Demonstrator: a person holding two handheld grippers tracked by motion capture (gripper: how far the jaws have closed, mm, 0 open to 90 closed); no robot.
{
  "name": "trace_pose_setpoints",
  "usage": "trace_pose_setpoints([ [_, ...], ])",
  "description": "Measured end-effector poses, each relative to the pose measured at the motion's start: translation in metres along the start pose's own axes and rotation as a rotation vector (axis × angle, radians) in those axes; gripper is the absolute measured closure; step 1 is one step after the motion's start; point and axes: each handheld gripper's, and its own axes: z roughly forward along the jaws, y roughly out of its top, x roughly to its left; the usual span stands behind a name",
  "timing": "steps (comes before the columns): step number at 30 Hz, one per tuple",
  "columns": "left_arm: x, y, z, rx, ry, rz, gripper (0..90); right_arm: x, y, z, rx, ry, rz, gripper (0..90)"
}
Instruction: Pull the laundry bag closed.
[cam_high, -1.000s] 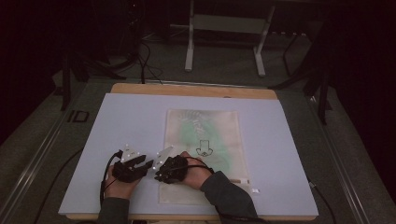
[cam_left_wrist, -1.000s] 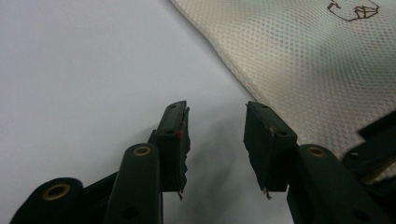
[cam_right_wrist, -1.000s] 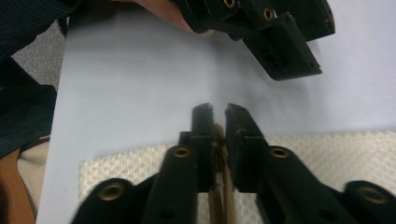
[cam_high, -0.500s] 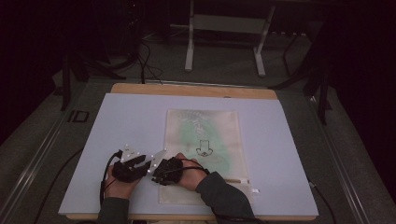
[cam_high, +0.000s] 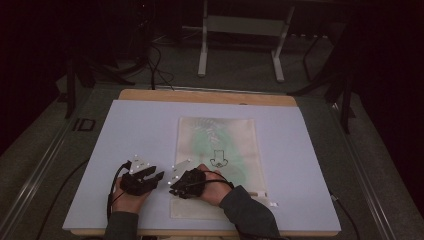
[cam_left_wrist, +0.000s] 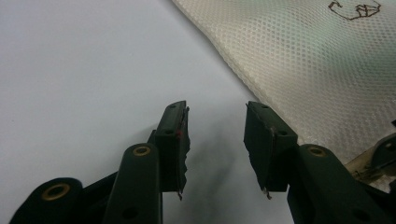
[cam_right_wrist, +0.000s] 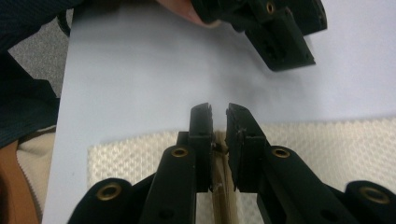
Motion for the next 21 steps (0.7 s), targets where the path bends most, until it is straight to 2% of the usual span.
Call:
trace_pose_setpoints([
  [5, 0.000, 0.000, 0.000, 0.000, 0.000, -0.002, 58.8, -0.003, -0.013, -0.003, 0.016, 0.022, 0.006, 81.4],
  [9, 0.000, 0.000, 0.001, -0.002, -0.001, -0.002, 58.9, -0.005, -0.018, -0.004, 0.035, 0.045, 0.012, 78.1],
  [17, -0.001, 0.000, 0.000, 0.004, -0.006, 0.004, 58.9, -0.009, -0.017, -0.008, 0.091, 0.066, 0.006, 75.7],
  [21, -0.001, 0.000, 0.000, 0.002, -0.010, 0.005, 59.0, -0.011, -0.014, -0.004, 0.125, 0.074, 0.000, 80.0],
])
